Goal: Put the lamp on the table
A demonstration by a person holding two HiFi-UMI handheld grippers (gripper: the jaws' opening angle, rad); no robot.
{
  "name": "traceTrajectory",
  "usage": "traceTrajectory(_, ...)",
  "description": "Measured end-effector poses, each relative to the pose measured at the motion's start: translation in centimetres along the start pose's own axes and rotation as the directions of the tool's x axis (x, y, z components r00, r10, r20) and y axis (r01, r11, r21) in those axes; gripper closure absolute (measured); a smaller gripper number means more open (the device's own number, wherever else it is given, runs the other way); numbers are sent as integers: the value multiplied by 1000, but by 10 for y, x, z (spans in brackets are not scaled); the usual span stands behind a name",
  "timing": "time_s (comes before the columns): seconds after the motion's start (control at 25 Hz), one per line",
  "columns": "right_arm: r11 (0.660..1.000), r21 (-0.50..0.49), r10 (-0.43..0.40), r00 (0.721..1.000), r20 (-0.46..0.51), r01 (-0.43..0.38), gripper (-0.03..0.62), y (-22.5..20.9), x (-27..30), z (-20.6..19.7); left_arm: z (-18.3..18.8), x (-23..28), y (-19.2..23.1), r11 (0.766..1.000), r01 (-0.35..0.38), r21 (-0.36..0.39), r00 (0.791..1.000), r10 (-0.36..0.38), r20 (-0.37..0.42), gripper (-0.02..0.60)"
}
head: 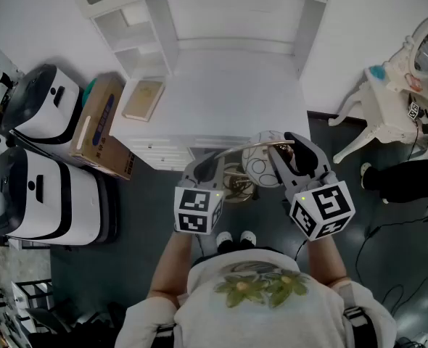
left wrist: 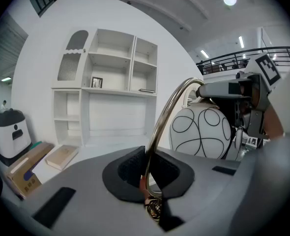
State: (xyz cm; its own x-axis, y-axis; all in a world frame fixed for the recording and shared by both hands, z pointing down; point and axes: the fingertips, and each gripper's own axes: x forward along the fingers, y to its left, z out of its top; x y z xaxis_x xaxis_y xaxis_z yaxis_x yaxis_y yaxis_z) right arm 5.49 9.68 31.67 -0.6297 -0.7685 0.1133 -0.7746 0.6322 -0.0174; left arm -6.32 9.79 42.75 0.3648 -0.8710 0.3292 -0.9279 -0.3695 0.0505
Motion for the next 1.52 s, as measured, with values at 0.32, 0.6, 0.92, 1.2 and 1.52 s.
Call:
traceTrajectory(0.32, 999, 16, 32, 999, 13, -32, 419, 1, -13, 2, 1, -11, -11, 999, -33, -5, 999, 32, -6, 543)
traceTrajectory(0.6, 996, 8, 84, 996, 29, -84, 419, 2, -25, -6, -10, -21, -22, 996, -85, -13, 996, 85, -1, 543)
traceTrajectory(0.92, 995, 9, 97, 995, 9, -97, 419, -1, -35, -16, -23, -23, -36, 995, -96, -41, 995, 95, -23, 543)
traceTrajectory(1.2, 997, 5, 81, 997, -10, -81, 419, -16, -33, -20, -25, -6, -43, 996, -74, -45, 997, 73, -30, 543)
traceTrajectory(1.52, 999, -3, 52, 999, 0, -52, 419, -35, -19, -11, -9, 19, -37, 998, -51, -29, 999, 50, -14, 543)
